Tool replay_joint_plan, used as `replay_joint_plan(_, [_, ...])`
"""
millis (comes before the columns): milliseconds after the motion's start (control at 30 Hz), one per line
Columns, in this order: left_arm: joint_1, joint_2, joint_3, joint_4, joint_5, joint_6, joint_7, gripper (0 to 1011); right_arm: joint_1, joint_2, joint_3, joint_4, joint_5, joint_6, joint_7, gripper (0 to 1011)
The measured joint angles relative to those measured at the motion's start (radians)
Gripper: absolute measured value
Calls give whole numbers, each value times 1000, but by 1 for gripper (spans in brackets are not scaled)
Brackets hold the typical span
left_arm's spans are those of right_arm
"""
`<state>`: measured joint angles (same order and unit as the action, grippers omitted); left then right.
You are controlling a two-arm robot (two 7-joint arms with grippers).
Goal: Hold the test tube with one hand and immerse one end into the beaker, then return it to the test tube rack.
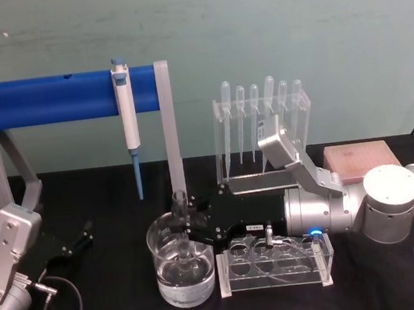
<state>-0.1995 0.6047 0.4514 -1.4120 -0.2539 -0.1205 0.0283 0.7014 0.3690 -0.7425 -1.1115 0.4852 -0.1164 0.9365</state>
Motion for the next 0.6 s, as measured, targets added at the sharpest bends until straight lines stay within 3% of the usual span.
replay_joint_plan(267, [0,0,0,0,0,0,0,1000,3,18,11,-54,13,14,8,226])
replay_joint_plan(600, [0,0,0,0,0,0,0,1000,17,66,24,-159,42,70,8,226])
